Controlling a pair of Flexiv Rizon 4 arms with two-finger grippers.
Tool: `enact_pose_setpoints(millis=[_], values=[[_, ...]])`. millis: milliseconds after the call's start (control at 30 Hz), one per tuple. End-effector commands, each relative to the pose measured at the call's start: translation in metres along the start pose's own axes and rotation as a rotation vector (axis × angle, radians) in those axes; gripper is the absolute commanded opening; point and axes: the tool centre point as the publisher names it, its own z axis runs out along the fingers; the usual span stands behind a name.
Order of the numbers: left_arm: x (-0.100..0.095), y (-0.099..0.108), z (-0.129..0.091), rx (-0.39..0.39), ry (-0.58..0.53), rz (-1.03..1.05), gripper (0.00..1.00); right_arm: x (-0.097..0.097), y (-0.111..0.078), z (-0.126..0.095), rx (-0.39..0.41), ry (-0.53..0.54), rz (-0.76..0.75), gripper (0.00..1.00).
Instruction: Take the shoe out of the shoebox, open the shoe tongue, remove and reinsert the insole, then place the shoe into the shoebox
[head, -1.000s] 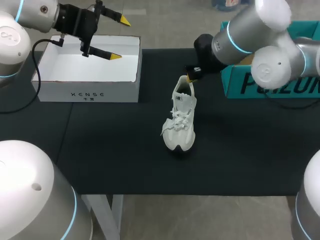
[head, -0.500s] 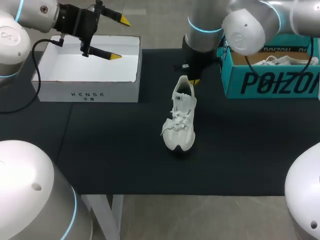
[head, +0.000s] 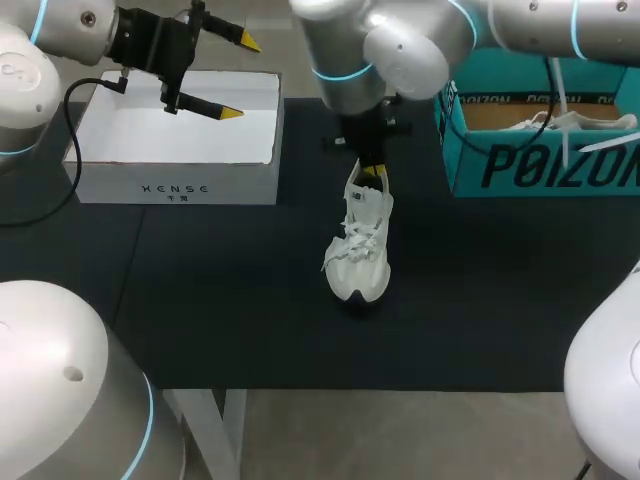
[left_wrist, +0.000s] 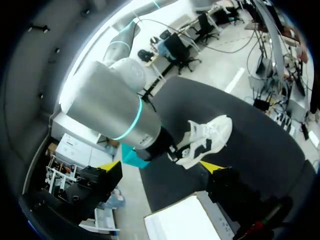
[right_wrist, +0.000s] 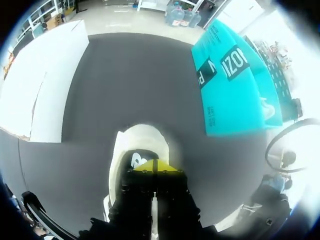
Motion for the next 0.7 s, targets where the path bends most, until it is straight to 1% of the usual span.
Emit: enact_pose_setpoints(millis=[33,133,233,367,500,600,700], values=[[0.0,0.0,0.0,-0.002,0.0,0.0,1.0,0.006,-0.006,0.003,-0.079,-0.028,-0.01,0.0],[0.0,0.0,0.0,-0.002,0.0,0.0,1.0,0.009,-0.007,0.009,-0.112,-0.01,-0.008,0.0],[0.0,0.0,0.0,-0.002,0.0,0.0,1.0,0.014,-0.009,0.013,-0.125,0.002,-0.005,0.0],[0.0,0.0,0.0,-0.002,0.0,0.0,1.0,0.017,-0.013,0.017,-0.12,-0.01,-0.008,0.0],[0.0,0.0,0.0,-0.002,0.0,0.0,1.0,0.012,-0.016,0.018,-0.118,-0.035,-0.023,0.0],[0.0,0.0,0.0,-0.002,0.0,0.0,1.0,0.008,-0.015,0.025,-0.104,-0.037,-0.017,0.0],[0.0,0.0,0.0,-0.002,0.0,0.0,1.0,0.01,-0.014,0.034,-0.097,-0.037,-0.02,0.0]])
